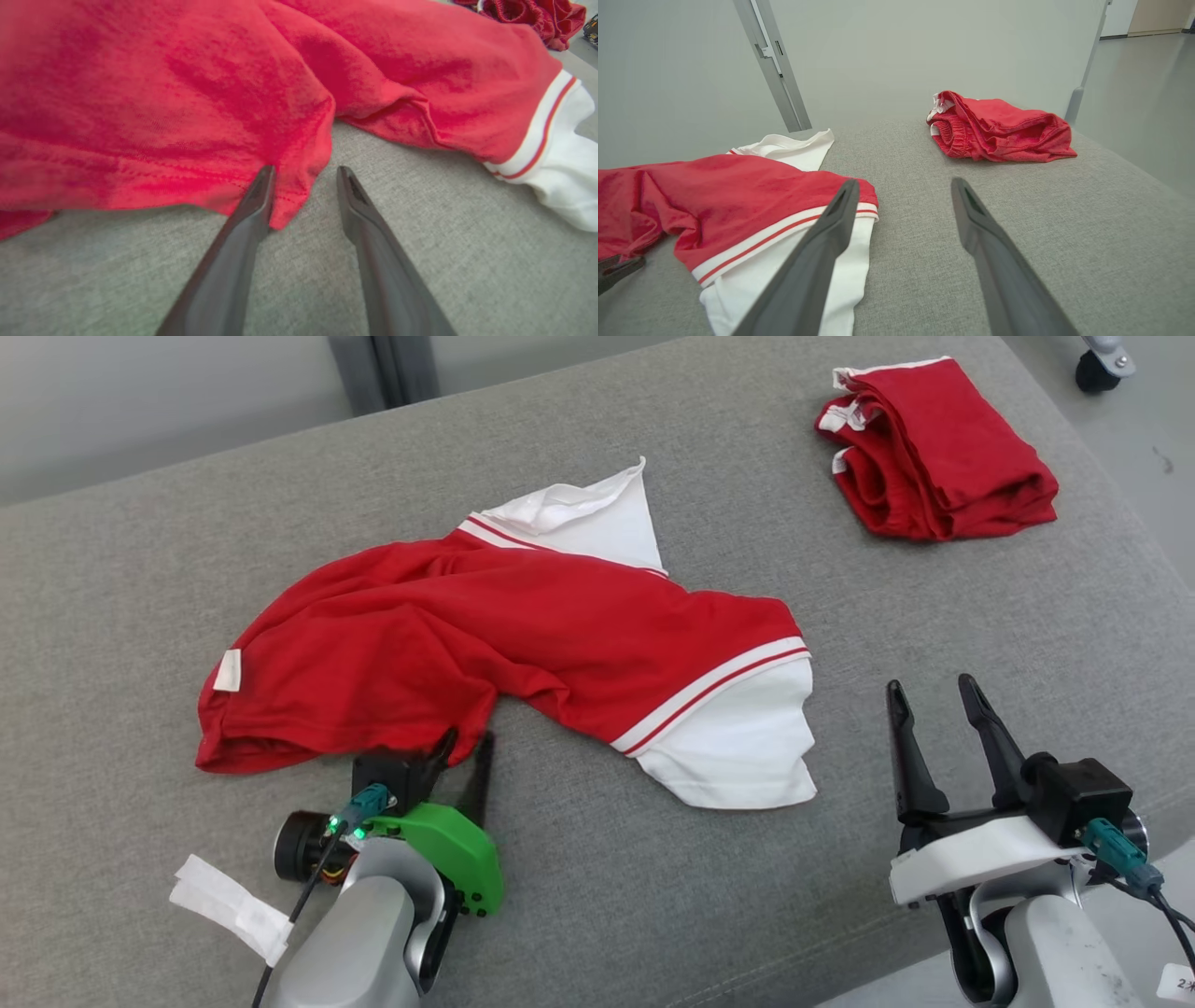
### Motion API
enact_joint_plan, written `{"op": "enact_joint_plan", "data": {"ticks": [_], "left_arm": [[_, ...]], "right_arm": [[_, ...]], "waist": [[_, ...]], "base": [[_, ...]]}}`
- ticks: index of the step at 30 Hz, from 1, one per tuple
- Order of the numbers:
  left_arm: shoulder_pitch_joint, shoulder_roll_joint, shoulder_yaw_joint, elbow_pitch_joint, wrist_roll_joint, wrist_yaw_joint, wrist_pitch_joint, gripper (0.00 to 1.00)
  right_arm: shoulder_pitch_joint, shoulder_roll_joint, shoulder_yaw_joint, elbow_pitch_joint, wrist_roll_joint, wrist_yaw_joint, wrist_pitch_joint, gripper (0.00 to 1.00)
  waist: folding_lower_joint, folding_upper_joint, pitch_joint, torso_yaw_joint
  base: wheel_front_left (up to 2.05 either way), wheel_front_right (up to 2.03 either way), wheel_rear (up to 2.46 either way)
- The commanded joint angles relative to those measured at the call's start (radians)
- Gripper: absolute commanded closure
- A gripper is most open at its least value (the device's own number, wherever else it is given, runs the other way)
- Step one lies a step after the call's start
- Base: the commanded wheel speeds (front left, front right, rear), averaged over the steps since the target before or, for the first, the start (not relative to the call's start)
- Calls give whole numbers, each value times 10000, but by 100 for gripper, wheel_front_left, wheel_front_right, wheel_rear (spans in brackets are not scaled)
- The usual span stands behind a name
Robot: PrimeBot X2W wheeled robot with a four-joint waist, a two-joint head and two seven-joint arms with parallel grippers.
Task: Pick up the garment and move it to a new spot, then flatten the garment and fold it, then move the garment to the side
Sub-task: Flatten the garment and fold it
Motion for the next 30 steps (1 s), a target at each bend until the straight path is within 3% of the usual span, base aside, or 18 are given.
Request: {"op": "enact_joint_plan", "data": {"ticks": [1, 6, 13, 17, 25, 30], "left_arm": [[-51, 46, -18, 136, -41, 70, -1, 100], [-9, 42, -118, -152, 30, 173, -68, 100], [713, 381, 383, -2277, 603, 401, -85, 100], [1503, 887, 857, -3894, 827, 541, -85, 100], [3656, 2249, 1972, -7049, 828, 1282, -15, 100], [4922, 2751, 2323, -7945, 612, 1595, 396, 100]], "right_arm": [[44, -7, -76, -20, 12, -16, -27, 0], [139, -10, -61, -17, -14, -16, -27, 0], [394, -13, -264, 23, -139, -16, -27, 0], [510, -15, -483, 52, -209, -16, -27, 0], [756, -13, -801, 84, -278, -16, -27, 0], [867, -16, -1077, 119, -480, -16, -27, 0]], "waist": [[0, 0, 104, -121], [0, 0, -176, 226], [0, 0, -779, 1096], [0, 0, -1078, 1653], [0, 0, -1353, 2547], [0, 0, -1305, 2767]], "base": [[0, 0, 0], [0, 0, 0], [0, 0, 0], [0, 0, 0], [0, 0, 0], [0, 0, 0]]}}
